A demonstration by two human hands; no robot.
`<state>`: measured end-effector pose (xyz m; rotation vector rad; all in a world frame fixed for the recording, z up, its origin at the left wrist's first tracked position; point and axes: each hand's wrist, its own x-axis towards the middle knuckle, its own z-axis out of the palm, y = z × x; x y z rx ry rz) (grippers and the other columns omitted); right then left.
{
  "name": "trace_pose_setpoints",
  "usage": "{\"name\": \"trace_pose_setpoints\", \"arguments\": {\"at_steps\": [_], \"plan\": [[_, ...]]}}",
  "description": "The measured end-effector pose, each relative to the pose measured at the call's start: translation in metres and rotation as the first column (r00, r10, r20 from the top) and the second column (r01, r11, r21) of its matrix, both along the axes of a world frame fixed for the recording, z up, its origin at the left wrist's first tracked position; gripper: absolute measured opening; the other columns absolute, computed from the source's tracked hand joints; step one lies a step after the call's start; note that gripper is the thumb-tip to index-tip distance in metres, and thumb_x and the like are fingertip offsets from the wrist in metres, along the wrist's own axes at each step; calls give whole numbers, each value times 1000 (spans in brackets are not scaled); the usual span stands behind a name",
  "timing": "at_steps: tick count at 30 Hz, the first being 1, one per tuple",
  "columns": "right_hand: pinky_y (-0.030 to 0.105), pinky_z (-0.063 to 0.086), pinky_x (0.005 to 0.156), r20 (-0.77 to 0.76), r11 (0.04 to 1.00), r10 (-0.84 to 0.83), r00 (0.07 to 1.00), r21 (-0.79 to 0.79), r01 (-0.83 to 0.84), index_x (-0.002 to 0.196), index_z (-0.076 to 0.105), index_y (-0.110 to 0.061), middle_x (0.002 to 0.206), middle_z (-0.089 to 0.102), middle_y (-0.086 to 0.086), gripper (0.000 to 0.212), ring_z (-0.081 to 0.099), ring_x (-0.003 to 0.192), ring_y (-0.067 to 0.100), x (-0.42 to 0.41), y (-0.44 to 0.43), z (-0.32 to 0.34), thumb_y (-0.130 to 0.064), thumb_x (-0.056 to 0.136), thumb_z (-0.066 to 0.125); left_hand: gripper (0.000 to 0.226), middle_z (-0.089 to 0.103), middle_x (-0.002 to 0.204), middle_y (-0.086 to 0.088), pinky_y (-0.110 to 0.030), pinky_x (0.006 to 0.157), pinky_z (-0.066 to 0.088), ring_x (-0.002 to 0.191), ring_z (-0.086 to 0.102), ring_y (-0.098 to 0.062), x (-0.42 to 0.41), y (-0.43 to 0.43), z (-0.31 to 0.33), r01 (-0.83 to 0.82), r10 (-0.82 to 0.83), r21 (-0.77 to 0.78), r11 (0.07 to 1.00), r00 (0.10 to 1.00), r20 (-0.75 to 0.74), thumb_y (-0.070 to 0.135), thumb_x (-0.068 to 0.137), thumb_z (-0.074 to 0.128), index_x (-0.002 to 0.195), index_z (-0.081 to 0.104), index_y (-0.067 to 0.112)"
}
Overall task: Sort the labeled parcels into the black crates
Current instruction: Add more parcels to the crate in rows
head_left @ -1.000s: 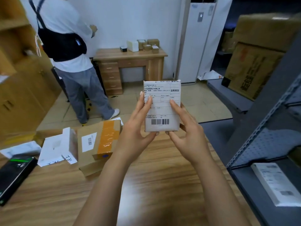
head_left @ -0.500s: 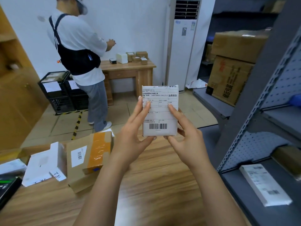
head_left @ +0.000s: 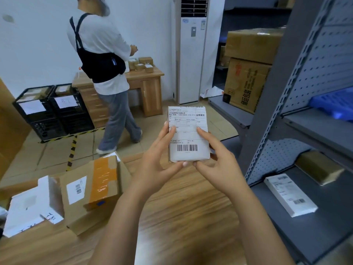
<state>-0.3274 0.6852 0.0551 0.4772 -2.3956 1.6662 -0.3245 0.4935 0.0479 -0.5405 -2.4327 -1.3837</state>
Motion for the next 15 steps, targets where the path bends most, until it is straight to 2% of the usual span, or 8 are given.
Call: {"name": "trace_pose_setpoints", "arguments": {"at_steps": [5, 9, 12, 15], "plan": [[3, 39, 89, -1, 997, -75, 997, 3, 75, 140, 47, -33, 141, 45, -22, 71, 43, 121, -16, 25, 3, -3, 2, 83, 68, 84, 20, 160, 9, -33, 114, 35, 141, 16, 12, -1, 4, -4, 146, -150, 91, 985, 988, 40, 20, 79, 78, 150, 32, 27], [6, 37, 97, -27, 989, -145, 989, 7, 145, 140, 49, -29, 143, 41, -23, 67, 40, 126, -15, 55, -2, -9, -1, 83, 72, 84, 18, 159, 14, -16, 108, 35, 139, 19, 13, 3, 0, -11, 262, -272, 118, 958, 959, 84, 18, 79, 79, 149, 33, 27], [16, 37, 107, -28, 971, -236, 971, 21, 237, 138, 48, -36, 147, 38, -20, 66, 32, 137, -7, 83, -11, -17, -9, 84, 74, 84, 17, 158, 18, -20, 110, 35, 143, 18, 5, 13, -9, -16, 367, -382, 135, 920, 919, 101, 21, 79, 78, 149, 33, 30], [24, 40, 109, 12, 938, -347, 938, 23, 347, 137, 48, -43, 149, 36, -21, 66, 33, 139, -2, 114, -26, -26, -13, 84, 75, 82, 18, 157, 20, -22, 113, 33, 144, 18, 4, 29, -17, -21, 456, -469, 126, 881, 877, 106, 17, 80, 78, 148, 34, 31]]}}
